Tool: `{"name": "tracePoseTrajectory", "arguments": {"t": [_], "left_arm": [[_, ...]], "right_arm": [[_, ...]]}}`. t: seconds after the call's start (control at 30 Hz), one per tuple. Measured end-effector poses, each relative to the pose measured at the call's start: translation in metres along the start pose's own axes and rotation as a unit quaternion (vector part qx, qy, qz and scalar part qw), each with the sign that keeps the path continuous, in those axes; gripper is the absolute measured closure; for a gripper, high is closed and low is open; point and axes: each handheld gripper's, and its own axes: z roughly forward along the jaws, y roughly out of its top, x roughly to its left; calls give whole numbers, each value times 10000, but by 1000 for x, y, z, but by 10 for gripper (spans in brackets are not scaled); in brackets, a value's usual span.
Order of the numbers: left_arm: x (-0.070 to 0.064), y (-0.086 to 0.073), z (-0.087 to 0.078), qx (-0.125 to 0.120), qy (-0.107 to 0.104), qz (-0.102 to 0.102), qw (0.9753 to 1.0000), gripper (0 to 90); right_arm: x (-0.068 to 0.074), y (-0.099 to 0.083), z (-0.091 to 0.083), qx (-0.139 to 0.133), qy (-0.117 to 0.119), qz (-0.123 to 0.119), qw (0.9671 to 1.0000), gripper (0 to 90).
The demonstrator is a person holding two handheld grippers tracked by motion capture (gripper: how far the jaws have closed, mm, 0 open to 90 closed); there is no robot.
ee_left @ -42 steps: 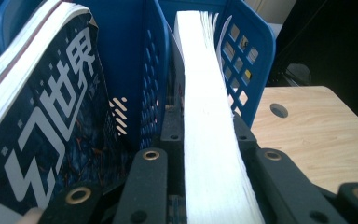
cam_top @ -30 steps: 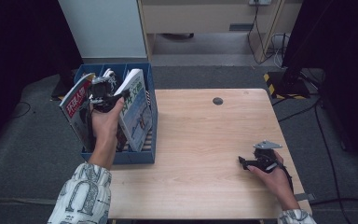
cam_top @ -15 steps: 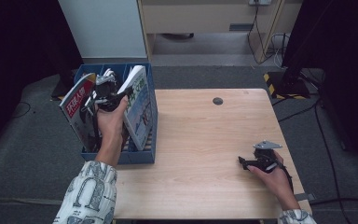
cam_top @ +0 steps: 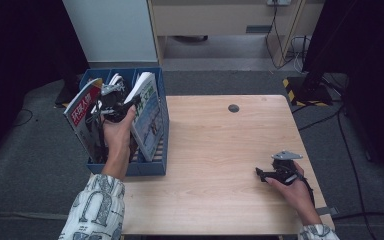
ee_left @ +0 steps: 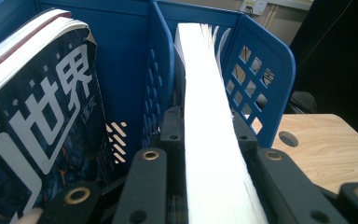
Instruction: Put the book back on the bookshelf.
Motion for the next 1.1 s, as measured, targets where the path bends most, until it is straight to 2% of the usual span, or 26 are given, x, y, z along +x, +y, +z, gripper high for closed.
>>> {"name": "tracePoseTrajectory", "arguments": {"t": [0.17, 0.23, 0.63, 0.83, 1.1], "left_arm": [[4, 0, -2, 166, 56, -20, 9998, 726], [5, 1, -3, 253, 14, -50, 9997, 722], [2, 3, -2, 383, 64, -86, 9992, 693], [0, 3, -3, 366, -23, 46, 9993, 610], [-3, 2, -8, 221, -14, 365, 9991, 469]], "right_arm": [[0, 0, 0, -6, -4, -11, 10000, 120], [0, 0, 0, -1, -2, -2, 10000, 119], [0, 0, 0, -14, -3, 4, 10000, 120], [0, 0, 0, -12, -3, 0, 10000, 119], [0, 0, 0, 0, -11, -5, 10000, 118]]}}
